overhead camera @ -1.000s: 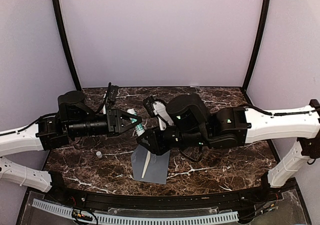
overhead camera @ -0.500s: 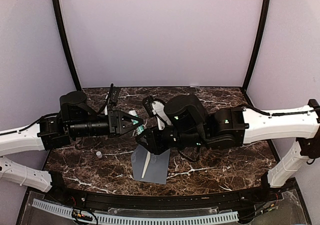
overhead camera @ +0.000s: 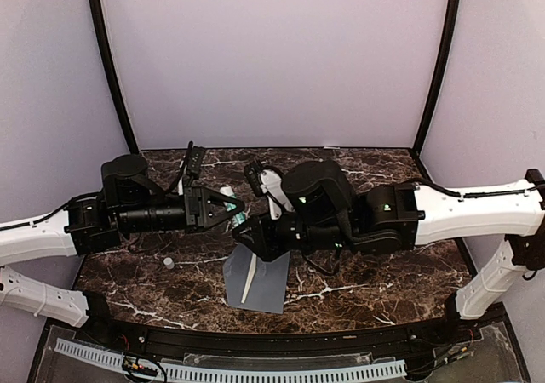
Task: Place the letter into the envelope and seal it
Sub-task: Unscrew the solid glue.
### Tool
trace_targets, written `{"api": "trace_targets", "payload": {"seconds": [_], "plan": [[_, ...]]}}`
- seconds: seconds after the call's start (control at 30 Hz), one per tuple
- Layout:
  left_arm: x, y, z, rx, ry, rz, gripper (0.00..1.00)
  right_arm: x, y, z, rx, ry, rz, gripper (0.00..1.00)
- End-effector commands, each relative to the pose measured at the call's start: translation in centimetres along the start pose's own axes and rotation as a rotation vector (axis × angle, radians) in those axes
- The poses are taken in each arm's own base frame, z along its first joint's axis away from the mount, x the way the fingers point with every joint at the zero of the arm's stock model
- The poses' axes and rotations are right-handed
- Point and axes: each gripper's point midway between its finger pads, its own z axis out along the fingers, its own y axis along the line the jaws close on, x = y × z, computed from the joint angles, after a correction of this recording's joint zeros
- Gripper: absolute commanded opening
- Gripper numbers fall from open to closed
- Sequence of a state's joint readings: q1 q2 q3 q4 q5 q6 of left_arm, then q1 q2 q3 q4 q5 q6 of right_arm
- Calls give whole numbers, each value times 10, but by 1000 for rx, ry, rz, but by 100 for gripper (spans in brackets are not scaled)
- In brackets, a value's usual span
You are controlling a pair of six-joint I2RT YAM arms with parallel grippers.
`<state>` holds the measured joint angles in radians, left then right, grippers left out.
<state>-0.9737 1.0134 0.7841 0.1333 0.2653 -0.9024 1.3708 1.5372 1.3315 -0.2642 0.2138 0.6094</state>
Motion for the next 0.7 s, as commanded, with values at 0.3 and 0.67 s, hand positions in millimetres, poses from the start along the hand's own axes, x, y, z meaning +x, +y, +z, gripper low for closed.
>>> {"api": "trace_targets", "payload": {"seconds": [0.3, 0.67], "plan": [[0, -50, -13, 281, -22, 174, 0, -32, 21, -37, -358, -147, 205, 8], [5, -86, -20, 455, 26, 290, 0, -34, 34, -58, -644, -134, 389, 6]]}}
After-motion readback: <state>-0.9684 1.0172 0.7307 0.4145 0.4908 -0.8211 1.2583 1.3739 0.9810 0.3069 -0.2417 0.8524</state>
